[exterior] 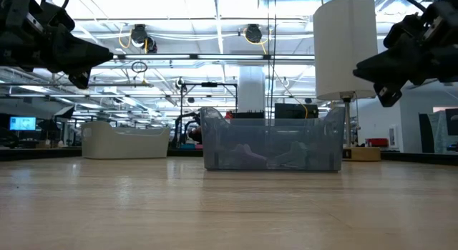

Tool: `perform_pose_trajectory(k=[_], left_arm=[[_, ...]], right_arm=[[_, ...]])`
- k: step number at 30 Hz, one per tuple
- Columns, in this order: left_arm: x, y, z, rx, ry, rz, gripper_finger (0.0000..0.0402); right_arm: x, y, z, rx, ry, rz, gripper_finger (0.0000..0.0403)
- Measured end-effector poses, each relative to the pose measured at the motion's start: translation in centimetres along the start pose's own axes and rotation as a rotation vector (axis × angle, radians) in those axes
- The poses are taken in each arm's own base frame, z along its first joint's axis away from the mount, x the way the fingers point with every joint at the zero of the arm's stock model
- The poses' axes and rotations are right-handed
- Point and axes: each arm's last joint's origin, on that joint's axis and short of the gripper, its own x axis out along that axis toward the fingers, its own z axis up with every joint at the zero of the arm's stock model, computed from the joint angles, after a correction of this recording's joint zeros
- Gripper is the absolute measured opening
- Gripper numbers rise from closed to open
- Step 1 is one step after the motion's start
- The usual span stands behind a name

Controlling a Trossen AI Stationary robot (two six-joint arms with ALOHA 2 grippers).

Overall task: Pick and place Stapler, Stapler remover, tape
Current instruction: Return to Home Position

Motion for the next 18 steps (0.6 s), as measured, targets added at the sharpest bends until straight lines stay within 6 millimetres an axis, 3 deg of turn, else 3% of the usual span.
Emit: perform_pose_trajectory(k=[18], left_arm=[[0.00,-0.02,0.11,0.000,-0.013,-0.002,0.0037]], right_arm=[[0.01,-0.29,0.09,-0.096,-0.007,-0.025,0.0059]])
